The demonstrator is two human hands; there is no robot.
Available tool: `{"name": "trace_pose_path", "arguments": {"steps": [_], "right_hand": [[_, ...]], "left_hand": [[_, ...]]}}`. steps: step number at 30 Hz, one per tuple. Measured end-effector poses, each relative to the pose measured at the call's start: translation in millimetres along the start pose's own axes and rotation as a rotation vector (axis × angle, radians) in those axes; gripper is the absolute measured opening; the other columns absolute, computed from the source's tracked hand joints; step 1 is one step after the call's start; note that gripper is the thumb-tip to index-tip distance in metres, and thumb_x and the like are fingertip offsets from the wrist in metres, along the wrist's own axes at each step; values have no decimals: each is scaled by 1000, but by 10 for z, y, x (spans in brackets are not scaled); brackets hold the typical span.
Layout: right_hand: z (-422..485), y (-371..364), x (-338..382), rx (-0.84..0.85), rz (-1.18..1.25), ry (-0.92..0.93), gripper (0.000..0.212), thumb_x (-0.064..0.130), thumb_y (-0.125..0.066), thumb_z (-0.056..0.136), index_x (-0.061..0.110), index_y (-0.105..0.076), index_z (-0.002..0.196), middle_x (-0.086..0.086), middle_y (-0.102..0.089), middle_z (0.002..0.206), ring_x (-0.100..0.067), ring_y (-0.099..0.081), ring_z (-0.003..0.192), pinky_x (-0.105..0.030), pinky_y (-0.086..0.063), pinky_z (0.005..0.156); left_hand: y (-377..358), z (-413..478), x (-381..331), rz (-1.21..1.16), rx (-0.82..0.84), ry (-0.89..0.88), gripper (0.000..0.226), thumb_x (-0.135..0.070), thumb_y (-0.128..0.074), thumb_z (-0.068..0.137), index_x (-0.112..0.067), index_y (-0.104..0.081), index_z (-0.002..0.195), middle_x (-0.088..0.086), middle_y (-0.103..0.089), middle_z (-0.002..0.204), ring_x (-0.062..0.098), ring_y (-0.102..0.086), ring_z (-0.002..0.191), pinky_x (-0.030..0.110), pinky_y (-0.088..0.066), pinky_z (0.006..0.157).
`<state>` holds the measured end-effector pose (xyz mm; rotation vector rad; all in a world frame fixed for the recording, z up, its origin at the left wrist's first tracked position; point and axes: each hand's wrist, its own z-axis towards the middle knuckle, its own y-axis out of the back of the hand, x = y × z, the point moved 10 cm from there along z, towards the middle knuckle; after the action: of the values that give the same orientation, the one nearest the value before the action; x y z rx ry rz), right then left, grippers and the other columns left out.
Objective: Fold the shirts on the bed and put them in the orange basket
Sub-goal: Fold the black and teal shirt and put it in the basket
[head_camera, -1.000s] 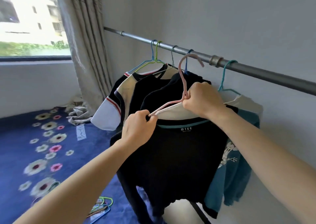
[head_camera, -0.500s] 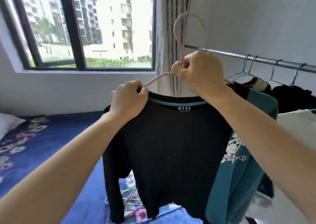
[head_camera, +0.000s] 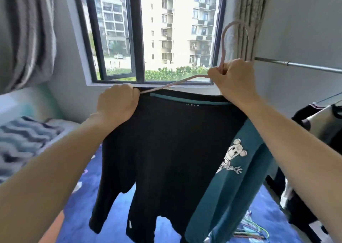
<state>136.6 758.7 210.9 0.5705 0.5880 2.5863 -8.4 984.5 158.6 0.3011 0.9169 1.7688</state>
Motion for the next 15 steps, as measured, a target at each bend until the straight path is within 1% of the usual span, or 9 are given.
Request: {"name": "trace_pose_path", "arguments": {"steps": [2,3,4,5,8,11,13,14,15], "right_hand": [[-11,-144,-4,-10,64,-47,42,28,-55,85,-1,-60,54,-8,-52,44,-27,-53,46,-27,-48,53],[-17,-217,-25,-18,82,-78,42,26,-55,84,2,-56,50,1,-46,37,-20,-47,41,-21,-43,49],[-33,-279,-57,-27,94,-104,43,25,-55,84,5,-51,46,6,-38,32,-14,-41,38,-14,-35,43],[-47,-361,-79,-31,112,-125,45,24,-55,84,7,-46,43,5,-34,30,-13,-37,35,-13,-28,39],[-65,-622,-131,-39,209,-175,46,24,-57,82,3,-43,43,7,-33,30,-12,-35,34,-20,-25,40],[-31,-791,-306,-90,343,-272,47,22,-58,84,-2,-46,46,9,-32,33,-10,-32,34,-19,-26,40],[6,-883,-481,-152,484,-372,45,22,-56,86,-11,-53,56,-1,-39,44,-15,-36,41,-24,-30,43],[15,-973,-547,-153,541,-421,43,23,-54,87,-7,-53,57,-2,-41,47,-16,-36,43,-24,-31,45],[3,-1070,-577,-130,594,-476,40,24,-52,89,1,-52,56,-1,-43,49,-14,-38,43,-26,-33,47]], "left_hand": [[73,79,333,-56,-4,84,42,-23,-30,100,-15,-36,60,1,-38,61,14,-35,55,34,-31,66],[97,111,473,-75,-3,113,43,-22,-30,100,-14,-36,59,2,-38,61,14,-36,55,34,-30,67],[100,135,579,-95,-2,137,43,-20,-30,100,-13,-37,58,2,-38,60,17,-37,55,34,-29,67],[101,161,675,-107,-8,157,43,-20,-30,100,-12,-37,57,2,-38,60,22,-38,57,34,-28,67],[17,221,932,-161,-9,237,44,-20,-31,99,-12,-39,56,3,-38,60,29,-42,71,33,-27,68],[-92,271,1153,-230,1,339,44,-19,-32,98,-10,-39,56,5,-40,61,29,-43,75,33,-27,69],[-145,312,1217,-298,-2,399,42,-20,-32,98,-9,-39,58,6,-40,63,28,-43,76,32,-29,68],[-167,348,1227,-351,-5,436,41,-21,-31,98,-9,-39,59,5,-40,65,26,-43,73,32,-30,66],[-162,370,1211,-432,-10,480,39,-23,-31,98,-11,-39,62,4,-39,67,23,-41,69,32,-31,63]]}}
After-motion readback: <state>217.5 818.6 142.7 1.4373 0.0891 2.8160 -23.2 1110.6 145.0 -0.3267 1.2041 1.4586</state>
